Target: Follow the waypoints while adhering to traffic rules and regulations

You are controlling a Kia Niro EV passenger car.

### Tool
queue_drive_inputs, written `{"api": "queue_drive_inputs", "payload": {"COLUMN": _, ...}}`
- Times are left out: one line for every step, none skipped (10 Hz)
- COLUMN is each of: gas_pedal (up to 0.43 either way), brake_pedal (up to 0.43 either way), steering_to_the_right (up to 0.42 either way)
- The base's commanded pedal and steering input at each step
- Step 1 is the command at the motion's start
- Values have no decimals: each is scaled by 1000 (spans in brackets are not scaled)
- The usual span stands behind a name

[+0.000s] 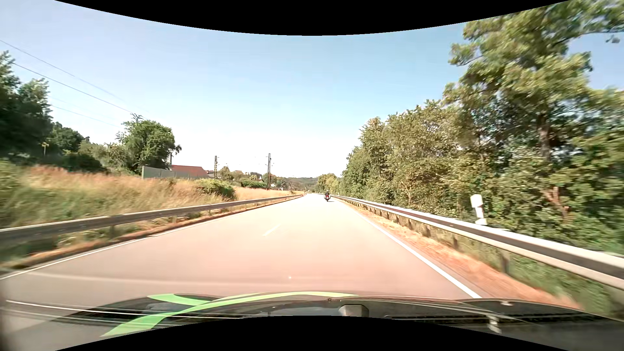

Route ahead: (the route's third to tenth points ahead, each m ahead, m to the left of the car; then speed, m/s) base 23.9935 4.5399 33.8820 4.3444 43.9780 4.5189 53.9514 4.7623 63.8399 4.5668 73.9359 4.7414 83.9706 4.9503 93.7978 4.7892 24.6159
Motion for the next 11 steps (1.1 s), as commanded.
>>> {"api": "queue_drive_inputs", "payload": {"gas_pedal": 260, "brake_pedal": 0, "steering_to_the_right": -5}}
{"api": "queue_drive_inputs", "payload": {"gas_pedal": 240, "brake_pedal": 0, "steering_to_the_right": -6}}
{"api": "queue_drive_inputs", "payload": {"gas_pedal": 228, "brake_pedal": 0, "steering_to_the_right": -6}}
{"api": "queue_drive_inputs", "payload": {"gas_pedal": 228, "brake_pedal": 0, "steering_to_the_right": -5}}
{"api": "queue_drive_inputs", "payload": {"gas_pedal": 240, "brake_pedal": 0, "steering_to_the_right": -5}}
{"api": "queue_drive_inputs", "payload": {"gas_pedal": 248, "brake_pedal": 0, "steering_to_the_right": -5}}
{"api": "queue_drive_inputs", "payload": {"gas_pedal": 260, "brake_pedal": 0, "steering_to_the_right": -5}}
{"api": "queue_drive_inputs", "payload": {"gas_pedal": 280, "brake_pedal": 0, "steering_to_the_right": -5}}
{"api": "queue_drive_inputs", "payload": {"gas_pedal": 280, "brake_pedal": 0, "steering_to_the_right": -5}}
{"api": "queue_drive_inputs", "payload": {"gas_pedal": 287, "brake_pedal": 0, "steering_to_the_right": -5}}
{"api": "queue_drive_inputs", "payload": {"gas_pedal": 287, "brake_pedal": 0, "steering_to_the_right": -5}}
